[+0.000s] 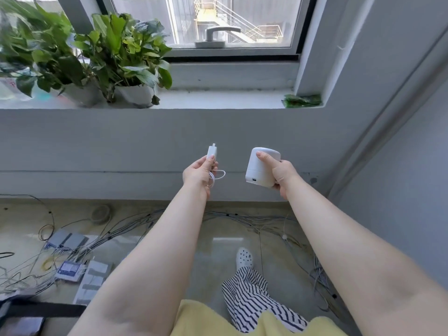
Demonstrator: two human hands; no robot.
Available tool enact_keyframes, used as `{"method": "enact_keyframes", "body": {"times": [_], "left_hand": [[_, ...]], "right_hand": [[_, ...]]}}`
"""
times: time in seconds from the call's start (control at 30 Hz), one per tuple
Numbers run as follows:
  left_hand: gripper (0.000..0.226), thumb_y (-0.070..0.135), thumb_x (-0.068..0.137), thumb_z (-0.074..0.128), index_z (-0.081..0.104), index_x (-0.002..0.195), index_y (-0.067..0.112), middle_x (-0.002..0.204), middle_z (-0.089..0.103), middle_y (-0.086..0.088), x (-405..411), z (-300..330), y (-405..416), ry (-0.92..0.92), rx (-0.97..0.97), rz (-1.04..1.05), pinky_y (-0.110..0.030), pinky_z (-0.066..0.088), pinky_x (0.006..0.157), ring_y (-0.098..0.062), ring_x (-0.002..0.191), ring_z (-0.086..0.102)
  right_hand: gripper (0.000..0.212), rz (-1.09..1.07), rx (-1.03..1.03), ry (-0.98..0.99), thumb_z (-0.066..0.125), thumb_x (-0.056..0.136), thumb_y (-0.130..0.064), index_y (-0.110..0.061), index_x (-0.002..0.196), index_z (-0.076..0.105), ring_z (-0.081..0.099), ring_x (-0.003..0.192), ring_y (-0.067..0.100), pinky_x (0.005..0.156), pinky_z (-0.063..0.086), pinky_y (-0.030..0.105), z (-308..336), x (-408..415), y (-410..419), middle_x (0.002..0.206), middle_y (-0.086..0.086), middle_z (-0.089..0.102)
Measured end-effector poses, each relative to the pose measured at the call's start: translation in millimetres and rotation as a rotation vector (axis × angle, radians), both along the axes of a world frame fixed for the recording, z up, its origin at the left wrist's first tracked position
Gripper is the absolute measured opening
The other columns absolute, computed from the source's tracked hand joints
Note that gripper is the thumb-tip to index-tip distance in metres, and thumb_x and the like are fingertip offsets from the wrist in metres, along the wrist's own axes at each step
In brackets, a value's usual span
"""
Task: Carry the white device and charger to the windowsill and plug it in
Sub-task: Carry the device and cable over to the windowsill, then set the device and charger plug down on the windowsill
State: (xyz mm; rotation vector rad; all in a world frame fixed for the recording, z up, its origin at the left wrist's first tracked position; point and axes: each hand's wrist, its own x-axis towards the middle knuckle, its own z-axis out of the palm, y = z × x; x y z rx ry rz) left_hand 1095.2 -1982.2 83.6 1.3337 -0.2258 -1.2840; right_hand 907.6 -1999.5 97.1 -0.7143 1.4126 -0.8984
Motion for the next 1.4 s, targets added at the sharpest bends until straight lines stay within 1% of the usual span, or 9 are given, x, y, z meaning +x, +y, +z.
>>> {"method": "enact_keyframes", "body": {"times": [0.13,0.2,0.43,0.57,0.67,0.77,0.9,1.07,1.4], "left_hand": [[0.008,0.007,0.082,0.07,0.063,0.085,0.01,0.076,0.064,-0.007,17.8,2.1,-74.7,-0.017,-0.01,0.04,-0.023,0.052,0.07,-0.017,0.07,0.061],[0.015,0.006,0.082,0.07,0.064,0.096,0.005,0.076,0.064,-0.008,24.7,5.2,-105.8,-0.014,-0.02,0.058,-0.027,0.052,0.076,-0.017,0.07,0.061],[0.025,0.007,0.081,0.071,0.062,0.104,0.005,0.077,0.065,-0.008,47.2,8.4,-207.9,-0.002,-0.045,0.121,-0.032,0.051,0.086,-0.017,0.068,0.061],[0.022,0.005,0.082,0.069,0.06,0.102,0.006,0.079,0.064,-0.008,58.3,9.6,-244.6,0.026,-0.057,0.152,-0.033,0.053,0.088,-0.016,0.068,0.061],[0.028,0.005,0.082,0.07,0.06,0.108,0.005,0.082,0.065,-0.008,68.5,9.0,-270.7,0.033,-0.05,0.166,-0.032,0.053,0.091,-0.015,0.071,0.063],[0.035,0.004,0.082,0.069,0.058,0.116,0.001,0.083,0.064,-0.008,74.7,7.0,-294.4,0.035,-0.054,0.17,-0.026,0.054,0.084,-0.014,0.073,0.063],[0.034,0.009,0.083,0.069,0.06,0.116,0.003,0.08,0.065,-0.005,78.8,5.4,-320.0,0.002,-0.03,0.136,-0.03,0.053,0.09,-0.014,0.073,0.063],[0.034,0.013,0.083,0.069,0.061,0.116,0.008,0.083,0.067,-0.004,84.7,2.1,-340.4,-0.009,-0.018,0.066,-0.015,0.049,0.065,-0.012,0.072,0.062],[0.04,0.011,0.083,0.069,0.06,0.121,0.005,0.086,0.068,-0.004,91.0,-6.7,-353.8,0.02,0.01,0.056,-0.015,0.049,0.066,-0.012,0.073,0.063]], "right_hand": [[0.059,0.036,-0.023,-0.016,0.075,0.076,-0.04,-0.009,0.123,0.054,0.062,0.081,0.017,0.06,0.051,0.028,2.8,17.3,-83.1,0.106,0.005,0.063],[0.06,0.042,-0.032,-0.018,0.075,0.075,-0.041,-0.01,0.122,0.055,0.063,0.082,0.018,0.062,0.052,0.029,6.6,23.4,-118.2,0.107,0.006,0.064],[0.031,0.055,-0.142,-0.037,0.074,0.078,-0.033,-0.02,0.102,0.059,0.062,0.08,0.014,0.062,0.051,0.027,18.6,50.3,-229.8,0.095,-0.001,0.064],[0.045,0.081,-0.213,0.008,0.075,0.078,-0.03,-0.016,0.117,0.057,0.06,0.083,0.012,0.057,0.047,0.022,17.4,65.8,-270.0,0.102,-0.001,0.063],[0.058,0.082,-0.253,0.043,0.076,0.077,-0.029,-0.014,0.127,0.051,0.057,0.083,0.006,0.055,0.045,0.019,13.1,75.9,-295.4,0.112,0.0,0.06],[0.061,0.073,-0.291,0.075,0.078,0.076,-0.024,-0.013,0.128,0.048,0.055,0.084,0.001,0.053,0.044,0.012,8.7,83.9,-316.6,0.111,-0.003,0.058],[0.063,0.065,-0.329,0.11,0.081,0.072,-0.021,-0.017,0.126,0.048,0.058,0.095,0.01,0.069,0.045,0.02,-1.5,86.3,-337.5,0.118,-0.001,0.059],[0.071,0.058,-0.372,0.157,0.085,0.066,-0.017,-0.02,0.127,0.048,0.06,0.105,0.013,0.079,0.048,0.02,-14.9,86.2,-354.1,0.124,0.001,0.059],[0.072,0.018,-0.396,0.139,0.086,0.064,-0.012,-0.027,0.122,0.047,0.058,0.116,0.017,0.086,0.047,0.021,-33.4,86.4,-364.4,0.129,0.002,0.058]]}}
